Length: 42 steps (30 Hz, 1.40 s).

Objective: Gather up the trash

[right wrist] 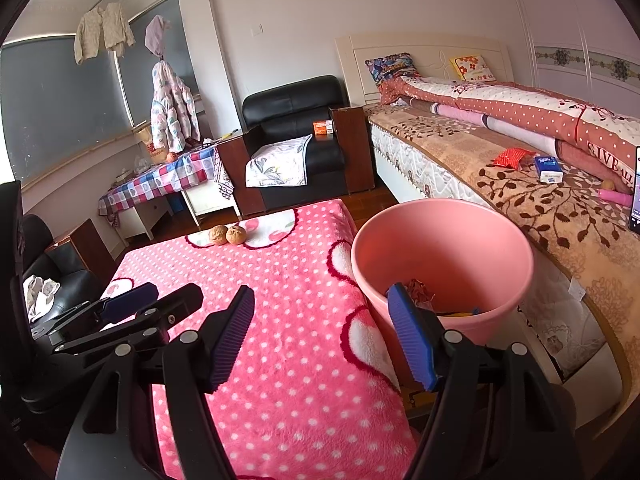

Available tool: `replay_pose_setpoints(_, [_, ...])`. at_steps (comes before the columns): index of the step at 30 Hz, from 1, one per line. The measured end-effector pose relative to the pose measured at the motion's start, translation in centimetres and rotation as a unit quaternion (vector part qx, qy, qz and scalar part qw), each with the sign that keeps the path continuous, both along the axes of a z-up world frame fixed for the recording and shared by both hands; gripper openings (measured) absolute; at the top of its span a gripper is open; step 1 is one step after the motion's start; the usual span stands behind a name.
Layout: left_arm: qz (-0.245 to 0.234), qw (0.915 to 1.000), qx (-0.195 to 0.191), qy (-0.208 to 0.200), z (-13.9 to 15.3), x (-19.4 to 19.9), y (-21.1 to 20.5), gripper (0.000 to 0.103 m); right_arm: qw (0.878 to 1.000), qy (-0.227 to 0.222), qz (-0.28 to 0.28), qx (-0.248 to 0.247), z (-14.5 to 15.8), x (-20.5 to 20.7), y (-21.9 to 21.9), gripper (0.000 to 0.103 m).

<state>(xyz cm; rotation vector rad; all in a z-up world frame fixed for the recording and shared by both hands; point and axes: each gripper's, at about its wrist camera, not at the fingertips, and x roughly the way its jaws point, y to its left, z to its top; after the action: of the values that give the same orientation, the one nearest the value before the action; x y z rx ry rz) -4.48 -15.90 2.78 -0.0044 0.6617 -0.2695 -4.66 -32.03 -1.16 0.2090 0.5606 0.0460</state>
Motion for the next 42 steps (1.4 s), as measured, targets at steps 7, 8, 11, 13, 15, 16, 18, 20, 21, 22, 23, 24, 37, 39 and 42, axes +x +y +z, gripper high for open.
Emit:
replay_pose_setpoints(7, [-0.001,1.0000,-0.001,0.002,-0.2,0.0,0.0,0.055,1.000,0.000,0.000,0.000,-0.1,-0.1,0.0,0.070])
replay_pose_setpoints(8, [-0.001,1.0000,-0.001,0.001,-0.2,0.0,0.0,0.055,1.000,0.000,0.000,0.000,-0.1,-0.1,0.0,0.070])
replay_pose_setpoints(11, [-0.001,1.0000,-0.001,0.002,-0.3,-0.1,0.0,0.055,1.000,0.001,0.000,-0.001,0.0,0.0,0.0,0.070])
replay_pose_setpoints(13, [0.000,1.0000,-0.001,0.004,-0.4,-0.1,0.0,0.055,1.000,0.001,0.000,-0.001,-0.3,-0.2,0.0,0.070])
replay_pose_setpoints(15, [0.000,1.0000,-0.002,0.005,-0.5,-0.1,0.1,0.055,1.000,0.001,0.000,-0.001,-0.2,-0.1,0.0,0.070])
replay_pose_setpoints(16, [0.000,1.0000,-0.001,0.005,-0.5,0.0,0.1,0.055,1.000,0.002,0.000,-0.001,-0.2,-0.1,0.0,0.070])
replay_pose_setpoints(18, [-0.001,1.0000,-0.002,0.005,-0.6,-0.1,0.1,0.055,1.000,0.002,0.000,-0.001,-0.2,-0.1,0.0,0.070])
replay_pose_setpoints(20, [-0.001,1.0000,-0.002,0.006,-0.7,-0.1,0.1,0.055,1.000,0.002,0.000,-0.001,-0.1,-0.1,0.0,0.070])
replay_pose_setpoints(21, [-0.001,1.0000,-0.002,0.007,-0.7,-0.1,0.1,0.055,1.000,0.002,0.000,-0.001,-0.2,-0.1,0.0,0.070])
replay_pose_setpoints(22, [-0.001,1.0000,-0.002,0.007,-0.7,-0.1,0.1,0.055,1.000,0.002,0.000,-0.002,-0.1,-0.1,0.0,0.070])
replay_pose_setpoints(23, [-0.001,1.0000,-0.003,0.008,-0.8,0.0,0.2,0.055,1.000,0.003,0.000,-0.002,-0.1,0.0,0.1,0.070])
replay_pose_setpoints(24, [-0.001,1.0000,-0.003,0.008,-0.8,0.0,0.2,0.055,1.000,0.003,0.000,-0.002,-0.1,-0.1,0.0,0.070])
replay_pose_setpoints(37, [0.001,0.9999,-0.003,0.010,-1.2,0.2,0.4,0.055,1.000,0.006,-0.001,-0.003,-0.6,-0.4,0.1,0.070])
replay_pose_setpoints(39, [0.000,0.9999,-0.004,0.013,-1.2,0.3,0.4,0.055,1.000,0.007,-0.001,-0.003,-0.9,-0.5,0.1,0.070])
replay_pose_setpoints(42, [-0.001,0.9997,-0.004,0.024,-1.3,0.6,0.4,0.055,1.000,0.009,-0.001,-0.003,-1.3,-0.8,-0.1,0.070])
